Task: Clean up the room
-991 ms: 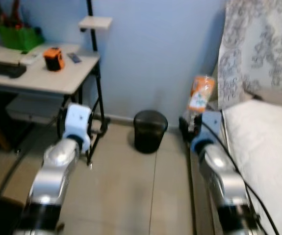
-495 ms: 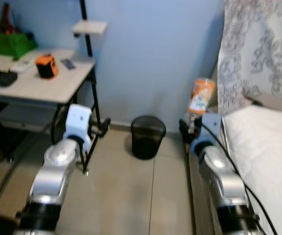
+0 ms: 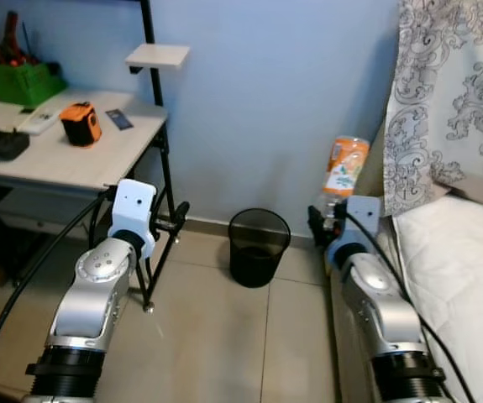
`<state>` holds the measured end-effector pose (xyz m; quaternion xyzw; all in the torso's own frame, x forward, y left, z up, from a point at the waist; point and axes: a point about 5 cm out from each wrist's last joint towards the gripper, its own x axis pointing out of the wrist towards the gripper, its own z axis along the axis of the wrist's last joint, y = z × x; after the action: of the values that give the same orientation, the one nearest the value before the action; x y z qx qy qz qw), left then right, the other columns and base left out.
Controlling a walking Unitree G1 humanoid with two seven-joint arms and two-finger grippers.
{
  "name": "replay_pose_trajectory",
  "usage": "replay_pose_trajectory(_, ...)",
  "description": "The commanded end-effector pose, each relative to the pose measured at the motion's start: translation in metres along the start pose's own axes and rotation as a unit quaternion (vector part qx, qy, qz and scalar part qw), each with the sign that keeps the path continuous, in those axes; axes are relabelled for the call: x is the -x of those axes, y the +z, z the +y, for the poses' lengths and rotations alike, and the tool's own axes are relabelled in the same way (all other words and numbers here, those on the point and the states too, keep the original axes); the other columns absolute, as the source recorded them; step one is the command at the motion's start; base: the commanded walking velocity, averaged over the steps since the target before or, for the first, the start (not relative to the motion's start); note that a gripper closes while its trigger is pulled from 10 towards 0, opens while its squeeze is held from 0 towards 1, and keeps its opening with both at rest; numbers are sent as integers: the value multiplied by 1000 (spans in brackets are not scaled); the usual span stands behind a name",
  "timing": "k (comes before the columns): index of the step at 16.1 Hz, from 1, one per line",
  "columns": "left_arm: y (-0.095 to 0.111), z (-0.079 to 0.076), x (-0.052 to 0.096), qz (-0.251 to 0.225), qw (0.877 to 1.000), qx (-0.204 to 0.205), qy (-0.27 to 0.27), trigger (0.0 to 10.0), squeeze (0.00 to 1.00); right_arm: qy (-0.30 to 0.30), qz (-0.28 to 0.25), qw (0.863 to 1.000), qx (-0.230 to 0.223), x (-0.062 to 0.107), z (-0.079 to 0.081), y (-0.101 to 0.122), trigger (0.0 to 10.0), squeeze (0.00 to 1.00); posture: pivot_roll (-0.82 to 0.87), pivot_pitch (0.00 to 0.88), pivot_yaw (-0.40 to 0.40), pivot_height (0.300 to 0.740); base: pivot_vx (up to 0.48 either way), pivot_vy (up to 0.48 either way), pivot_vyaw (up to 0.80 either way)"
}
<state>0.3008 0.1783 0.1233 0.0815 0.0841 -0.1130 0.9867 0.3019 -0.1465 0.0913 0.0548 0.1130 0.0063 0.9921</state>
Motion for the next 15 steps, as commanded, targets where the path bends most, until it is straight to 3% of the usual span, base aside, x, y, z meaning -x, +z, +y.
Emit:
replay_pose_trajectory(1, 3, -9, -2, -5, 1000, -4, -17, 10000, 0, -15, -10, 1000, -4, 0, -9, 5, 10000, 0, -37, 0, -32, 740, 334, 0, 0)
replay_pose_trajectory(6, 2, -9, -2, -3, 1000, -7, -19, 10000, 0, -13, -6, 1000, -10, 0, -8, 3, 10000, 0, -33, 0, -32, 740, 337, 0, 0)
replay_pose_trajectory(8, 2, -10, -2, -3, 1000, -7, -21, 10000, 0, -13, -5, 1000, -12, 1, -9, 3, 10000, 0, -34, 0, -30, 740, 334, 0, -800)
replay_pose_trajectory(15, 0, -12, -2, -1, 1000, -6, -23, 10000, 0, -15, -7, 1000, -5, 1, -10, 3, 10000, 0, -36, 0, -31, 740, 336, 0, 0)
